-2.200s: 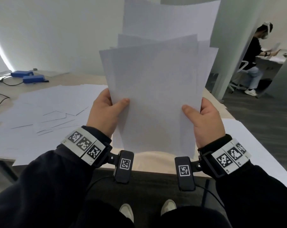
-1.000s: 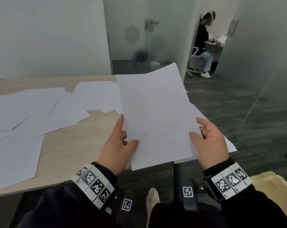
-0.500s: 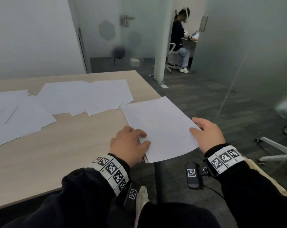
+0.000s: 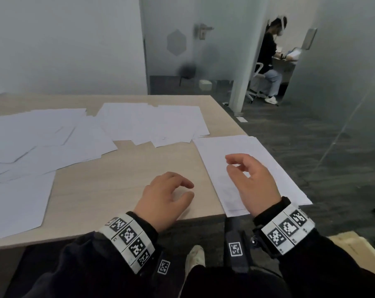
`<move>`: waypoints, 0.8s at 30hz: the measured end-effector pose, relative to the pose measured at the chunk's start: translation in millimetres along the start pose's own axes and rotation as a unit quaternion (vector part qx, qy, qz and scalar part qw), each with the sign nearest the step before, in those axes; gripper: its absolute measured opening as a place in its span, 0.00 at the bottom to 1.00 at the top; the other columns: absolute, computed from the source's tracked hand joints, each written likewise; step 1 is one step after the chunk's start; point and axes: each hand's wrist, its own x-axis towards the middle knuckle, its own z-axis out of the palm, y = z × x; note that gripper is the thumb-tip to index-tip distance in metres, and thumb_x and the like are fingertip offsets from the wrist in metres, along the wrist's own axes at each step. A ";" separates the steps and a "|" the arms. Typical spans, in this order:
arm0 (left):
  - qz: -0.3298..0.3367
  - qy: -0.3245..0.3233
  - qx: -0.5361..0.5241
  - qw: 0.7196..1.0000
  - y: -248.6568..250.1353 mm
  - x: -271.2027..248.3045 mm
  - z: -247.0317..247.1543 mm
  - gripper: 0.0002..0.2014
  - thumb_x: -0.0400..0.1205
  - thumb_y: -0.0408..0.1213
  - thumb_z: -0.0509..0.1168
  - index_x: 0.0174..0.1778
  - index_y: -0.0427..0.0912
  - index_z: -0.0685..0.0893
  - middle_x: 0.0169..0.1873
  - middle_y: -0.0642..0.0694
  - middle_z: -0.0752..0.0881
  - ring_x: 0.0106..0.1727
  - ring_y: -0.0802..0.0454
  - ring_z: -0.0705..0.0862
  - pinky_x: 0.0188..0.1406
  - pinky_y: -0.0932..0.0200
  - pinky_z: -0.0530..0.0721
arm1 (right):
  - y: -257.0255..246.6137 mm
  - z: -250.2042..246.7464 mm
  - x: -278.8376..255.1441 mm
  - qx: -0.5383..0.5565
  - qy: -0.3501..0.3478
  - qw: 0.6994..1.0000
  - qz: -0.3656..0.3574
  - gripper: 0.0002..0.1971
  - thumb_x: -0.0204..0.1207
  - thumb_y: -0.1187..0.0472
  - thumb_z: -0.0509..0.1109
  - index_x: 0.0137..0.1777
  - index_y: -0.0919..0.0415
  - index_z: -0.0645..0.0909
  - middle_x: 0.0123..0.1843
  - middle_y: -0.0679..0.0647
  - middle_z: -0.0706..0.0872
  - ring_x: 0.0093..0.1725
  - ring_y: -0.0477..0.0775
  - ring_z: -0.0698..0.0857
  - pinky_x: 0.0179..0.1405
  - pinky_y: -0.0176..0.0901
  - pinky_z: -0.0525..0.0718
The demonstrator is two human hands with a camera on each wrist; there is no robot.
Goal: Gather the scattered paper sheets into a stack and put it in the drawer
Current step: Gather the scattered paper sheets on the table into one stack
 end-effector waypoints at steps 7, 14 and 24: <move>-0.004 0.103 0.102 0.989 -58.2 -57.1 -73.6 0.14 0.78 0.57 0.58 0.50 0.63 0.87 0.55 0.69 0.81 0.65 0.66 0.76 0.67 0.48 0.73 | -64.4 100.4 -3.1 0.137 -0.177 0.975 0.004 0.12 0.81 0.57 0.68 0.60 0.41 0.82 0.53 0.44 0.88 0.46 0.49 0.88 0.44 0.34 0.82; -0.099 0.192 0.203 0.955 -115.5 -117.6 -152.0 0.17 0.75 0.60 0.57 0.51 0.63 0.86 0.67 0.64 0.79 0.77 0.57 0.70 0.68 0.48 0.66 | -109.9 192.4 15.3 0.293 -0.318 0.889 0.149 0.10 0.83 0.56 0.65 0.59 0.53 0.86 0.48 0.53 0.92 0.37 0.53 0.85 0.34 0.42 0.73; -0.339 0.117 0.300 0.884 -171.4 -202.4 -223.2 0.53 0.59 0.89 0.41 0.82 0.70 0.57 0.86 0.63 0.50 0.87 0.58 0.41 0.83 0.43 0.43 | -159.8 312.8 18.0 0.371 -0.368 0.810 0.267 0.09 0.79 0.56 0.68 0.53 0.58 0.86 0.40 0.55 0.89 0.31 0.52 0.84 0.31 0.42 0.75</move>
